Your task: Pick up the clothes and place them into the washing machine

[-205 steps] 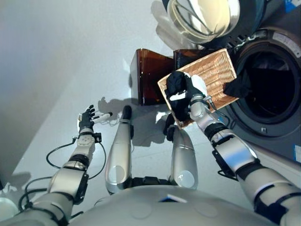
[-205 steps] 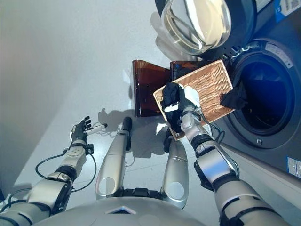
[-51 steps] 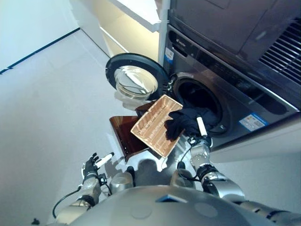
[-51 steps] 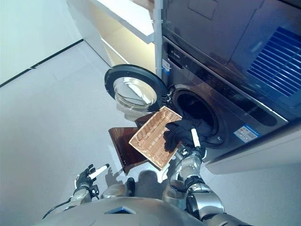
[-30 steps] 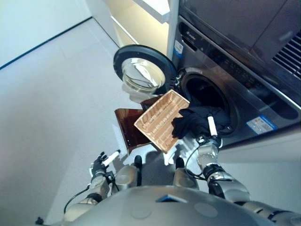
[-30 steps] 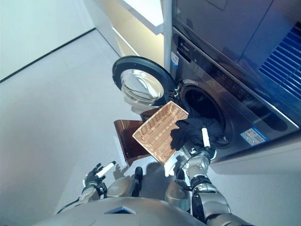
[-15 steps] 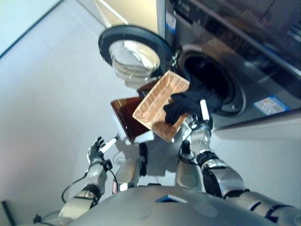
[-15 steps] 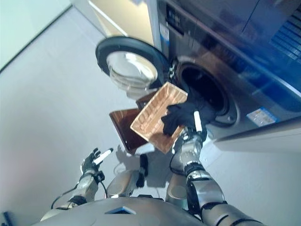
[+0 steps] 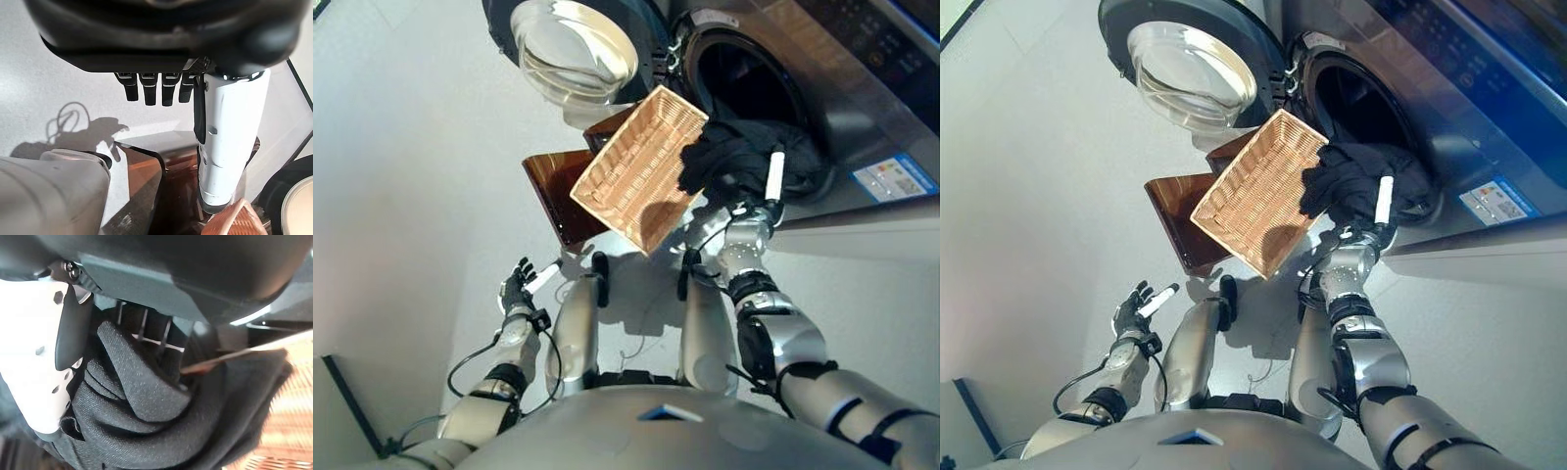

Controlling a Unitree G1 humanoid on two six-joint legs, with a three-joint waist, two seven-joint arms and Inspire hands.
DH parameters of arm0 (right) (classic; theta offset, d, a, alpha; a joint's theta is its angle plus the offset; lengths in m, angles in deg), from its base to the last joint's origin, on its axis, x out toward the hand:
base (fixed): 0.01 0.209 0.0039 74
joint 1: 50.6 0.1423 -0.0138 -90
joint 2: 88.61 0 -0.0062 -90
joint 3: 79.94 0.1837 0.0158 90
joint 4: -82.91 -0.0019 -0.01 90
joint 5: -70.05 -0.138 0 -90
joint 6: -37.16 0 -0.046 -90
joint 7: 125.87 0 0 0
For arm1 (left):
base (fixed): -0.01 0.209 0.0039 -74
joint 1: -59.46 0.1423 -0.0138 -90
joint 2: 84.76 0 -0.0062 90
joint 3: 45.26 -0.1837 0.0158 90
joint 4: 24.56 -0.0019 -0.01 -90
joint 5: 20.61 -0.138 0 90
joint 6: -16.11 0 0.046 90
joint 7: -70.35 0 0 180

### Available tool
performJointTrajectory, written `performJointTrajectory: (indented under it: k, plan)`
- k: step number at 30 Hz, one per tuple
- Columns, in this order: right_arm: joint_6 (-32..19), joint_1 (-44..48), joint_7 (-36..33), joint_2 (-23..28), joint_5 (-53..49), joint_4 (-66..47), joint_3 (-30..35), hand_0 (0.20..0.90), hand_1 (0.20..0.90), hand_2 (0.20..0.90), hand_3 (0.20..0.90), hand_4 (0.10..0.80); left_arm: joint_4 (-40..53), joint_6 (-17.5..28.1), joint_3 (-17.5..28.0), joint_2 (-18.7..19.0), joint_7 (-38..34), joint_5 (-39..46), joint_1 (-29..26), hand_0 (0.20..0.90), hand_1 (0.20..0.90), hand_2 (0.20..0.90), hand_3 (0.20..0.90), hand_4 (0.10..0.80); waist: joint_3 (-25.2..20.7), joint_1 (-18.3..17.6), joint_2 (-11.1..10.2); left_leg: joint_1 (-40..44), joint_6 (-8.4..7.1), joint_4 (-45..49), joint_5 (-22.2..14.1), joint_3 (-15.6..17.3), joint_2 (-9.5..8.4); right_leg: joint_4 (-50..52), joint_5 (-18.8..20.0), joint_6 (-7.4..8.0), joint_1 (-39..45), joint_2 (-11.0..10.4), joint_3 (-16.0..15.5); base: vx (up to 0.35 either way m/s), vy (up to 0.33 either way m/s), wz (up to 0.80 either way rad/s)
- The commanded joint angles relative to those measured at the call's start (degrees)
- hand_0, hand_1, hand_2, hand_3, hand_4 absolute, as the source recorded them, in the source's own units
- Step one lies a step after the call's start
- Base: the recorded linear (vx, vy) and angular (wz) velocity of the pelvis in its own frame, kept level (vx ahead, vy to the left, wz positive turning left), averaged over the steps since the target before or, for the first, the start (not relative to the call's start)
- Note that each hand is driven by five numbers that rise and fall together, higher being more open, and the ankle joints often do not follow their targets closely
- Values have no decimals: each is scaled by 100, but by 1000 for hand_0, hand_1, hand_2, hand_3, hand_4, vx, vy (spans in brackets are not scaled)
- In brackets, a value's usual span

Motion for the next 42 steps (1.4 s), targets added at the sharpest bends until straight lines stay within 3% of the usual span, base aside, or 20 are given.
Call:
performJointTrajectory:
  k: [1, 2, 4, 5, 6, 8, 16, 23, 32, 41, 42]
  plan:
    - [-615, 609, 238, 247, -225, -386, 239, 200, 200, 200, 200, 300, 231, 376, -46, 276, -14, 164, 51, 900, 900, 900, 900, 800, -390, 73, 240, -111, -82, 226, -176, 33, -198, -644, 311, 357, 266, -85, -115, 15, 139, -1]
    - [-642, 829, 261, 470, -304, -324, 421, 200, 200, 200, 200, 300, 305, 398, -55, 272, 22, 161, 128, 900, 900, 900, 900, 800, -395, 128, 441, -133, -63, 166, -151, 73, -274, -618, 284, 367, 186, -133, -55, 5, 116, -3]
    - [-645, 920, 265, 571, -338, -262, 497, 200, 200, 200, 200, 300, 340, 404, -70, 262, 45, 169, 139, 900, 900, 900, 900, 800, -401, 167, 515, -129, -55, 139, -144, 100, -312, -624, 277, 370, 183, -157, -34, 7, 114, -3]
    - [-683, 1180, 260, 802, -363, -238, 592, 200, 200, 200, 200, 300, 405, 434, -61, 277, 77, 201, 193, 900, 900, 900, 900, 800, -418, 240, 696, -124, -45, 42, -108, 138, -390, -634, 258, 386, 142, -222, -4, 10, 80, 12]
    - [-680, 1193, 263, 818, -367, -226, 594, 200, 200, 200, 200, 300, 404, 434, -65, 271, 78, 203, 184, 900, 900, 900, 900, 800, -415, 247, 699, -123, -43, 34, -103, 142, -394, -633, 259, 388, 136, -225, 1, 20, 123, 14]
    - [-675, 1594, 184, 1199, -326, -66, 669, 200, 200, 200, 200, 300, 542, 486, -96, 305, 104, 218, 257, 900, 900, 900, 900, 800, -418, 375, 959, -114, -20, -126, -27, 185, -521, -616, 231, 417, 50, -321, 55, 13, 103, 9]
    - [-546, 2432, -127, 2215, -68, 489, 640, 200, 200, 200, 200, 300, 765, 539, -280, 300, 208, 236, 330, 900, 900, 900, 900, 800, -466, 678, 1329, -88, -9, -559, 154, 207, -774, -620, 224, 500, -140, -527, 161, 38, 61, 7]
    - [-602, 2751, -210, 2781, 65, 463, 570, 200, 200, 200, 200, 300, 833, 543, -417, 224, 313, 225, 413, 900, 900, 900, 900, 800, -555, 734, 1360, 75, -51, -976, 320, 112, -881, -734, 224, 521, -52, -548, 144, 80, -4, 10]
    - [-436, 3701, -397, 4035, 518, 630, -246, 200, 200, 200, 200, 300, 1119, 589, -540, 251, 437, 373, 356, 900, 900, 900, 900, 800, -637, 842, 1275, 238, -78, -1602, 576, 0, -1007, -991, 353, 547, -125, -557, 136, 20, -5, 3]
    - [-380, 4416, -406, 4464, 816, 404, -1017, 200, 200, 200, 200, 300, 1132, 578, -445, 333, 494, 513, 421, 900, 900, 900, 900, 800, -710, 823, 1108, 441, -107, -1996, 778, -100, -1032, -1218, 490, 497, 33, -537, 57, 9, -2, 3]
    - [-297, 4487, -410, 4530, 875, 488, -1118, 263, 263, 263, 263, 345, 1090, 564, -424, 349, 509, 532, 422, 900, 900, 900, 900, 800, -754, 844, 1077, 455, -104, -2053, 808, -137, -1040, -1259, 511, 493, 77, -556, 30, 0, 0, 0]
